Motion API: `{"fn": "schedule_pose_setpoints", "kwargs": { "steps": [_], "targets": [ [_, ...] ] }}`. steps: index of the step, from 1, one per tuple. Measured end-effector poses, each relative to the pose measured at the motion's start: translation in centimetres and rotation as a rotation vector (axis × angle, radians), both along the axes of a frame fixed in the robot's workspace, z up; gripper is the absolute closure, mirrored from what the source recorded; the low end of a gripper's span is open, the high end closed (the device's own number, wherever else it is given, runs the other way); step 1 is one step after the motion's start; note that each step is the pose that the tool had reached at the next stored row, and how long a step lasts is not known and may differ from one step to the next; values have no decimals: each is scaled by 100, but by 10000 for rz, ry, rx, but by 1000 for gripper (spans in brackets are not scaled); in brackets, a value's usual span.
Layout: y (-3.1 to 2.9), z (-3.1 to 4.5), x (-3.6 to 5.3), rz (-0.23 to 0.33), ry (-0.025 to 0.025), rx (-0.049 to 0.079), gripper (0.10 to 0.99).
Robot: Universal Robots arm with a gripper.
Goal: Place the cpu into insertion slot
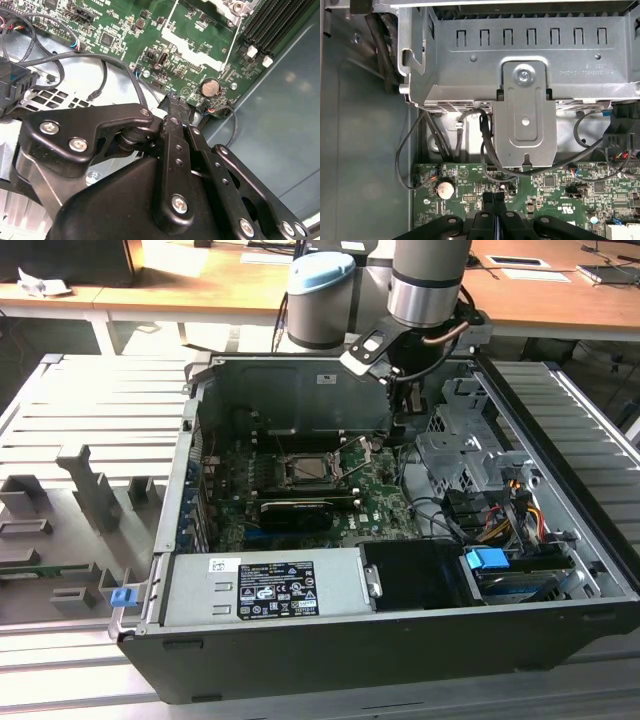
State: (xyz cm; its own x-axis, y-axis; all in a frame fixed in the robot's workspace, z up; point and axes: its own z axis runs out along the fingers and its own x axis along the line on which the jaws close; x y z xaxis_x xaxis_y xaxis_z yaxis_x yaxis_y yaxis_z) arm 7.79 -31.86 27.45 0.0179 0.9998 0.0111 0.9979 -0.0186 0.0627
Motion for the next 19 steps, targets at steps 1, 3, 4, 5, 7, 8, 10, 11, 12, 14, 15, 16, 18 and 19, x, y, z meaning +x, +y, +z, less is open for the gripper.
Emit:
{"fn": "schedule_pose_setpoints", "kwargs": {
  "steps": [1,3,4,5,7,8,10,11,12,14,15,16,18,19],
  "targets": [
    [1,0,11,0,0,0,980],
    [0,-36,15,-1,1,-1,980],
    [0,-61,15,0,1,-1,980],
    [0,-68,15,0,1,-1,980],
    [0,-69,15,1,-2,-3,980],
    [1,-78,14,1,-4,2,980],
    [0,-89,9,-1,1,0,980],
    [0,-98,5,-1,2,1,980],
    [0,-121,-1,-1,10,0,980],
    [0,-236,-54,23,44,-1,980],
    [1,-246,-104,26,48,-1,980],
    [0,-247,-132,27,50,-1,980],
    [0,-247,-184,27,79,0,980],
    [0,-247,-213,26,83,1,980]
  ]
}}
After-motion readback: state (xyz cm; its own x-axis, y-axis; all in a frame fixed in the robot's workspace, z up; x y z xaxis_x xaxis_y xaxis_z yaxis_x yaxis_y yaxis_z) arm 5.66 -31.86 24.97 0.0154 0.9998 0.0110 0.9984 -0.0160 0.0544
